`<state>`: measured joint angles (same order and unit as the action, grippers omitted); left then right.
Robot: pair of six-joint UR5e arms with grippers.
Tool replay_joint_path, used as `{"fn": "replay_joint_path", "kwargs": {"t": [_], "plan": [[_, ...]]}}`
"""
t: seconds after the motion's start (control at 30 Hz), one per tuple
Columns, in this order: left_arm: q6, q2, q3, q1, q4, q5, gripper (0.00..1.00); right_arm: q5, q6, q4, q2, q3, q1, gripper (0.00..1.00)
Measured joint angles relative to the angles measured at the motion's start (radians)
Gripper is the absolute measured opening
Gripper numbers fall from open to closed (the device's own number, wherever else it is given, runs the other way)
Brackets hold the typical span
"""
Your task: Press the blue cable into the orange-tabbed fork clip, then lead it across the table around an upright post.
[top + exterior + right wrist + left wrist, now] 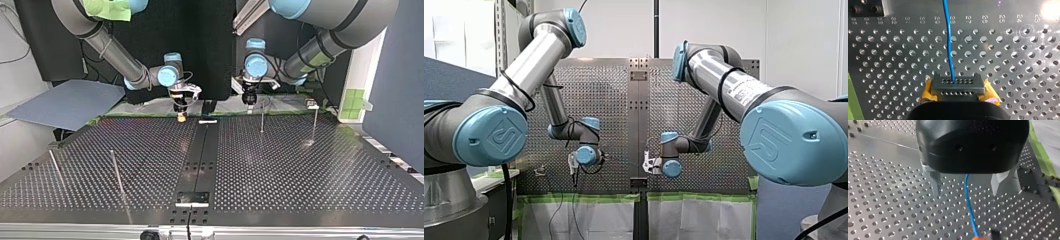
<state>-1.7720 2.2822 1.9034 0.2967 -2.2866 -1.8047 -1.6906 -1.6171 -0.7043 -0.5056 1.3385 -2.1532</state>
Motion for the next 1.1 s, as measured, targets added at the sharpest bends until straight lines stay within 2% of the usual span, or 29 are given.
{"fn": "replay_joint_path", "kwargs": {"t": [0.37, 0.8, 1.1], "plan": [[0.028, 0.002, -0.008, -0.006, -0.001, -0.003, 1.0, 0.0, 0.0, 0.0, 0.0, 0.0, 0.0, 0.0], [0.03, 0.003, -0.05, -0.014, -0.027, 0.009, 1.0, 0.0, 0.0, 0.003, 0.0, 0.0, -0.002, 0.0], [0.021, 0.066, -0.095, -0.014, -0.056, 0.027, 1.0, 0.001, 0.0, 0.006, 0.0, 0.0, -0.003, 0.0]]}}
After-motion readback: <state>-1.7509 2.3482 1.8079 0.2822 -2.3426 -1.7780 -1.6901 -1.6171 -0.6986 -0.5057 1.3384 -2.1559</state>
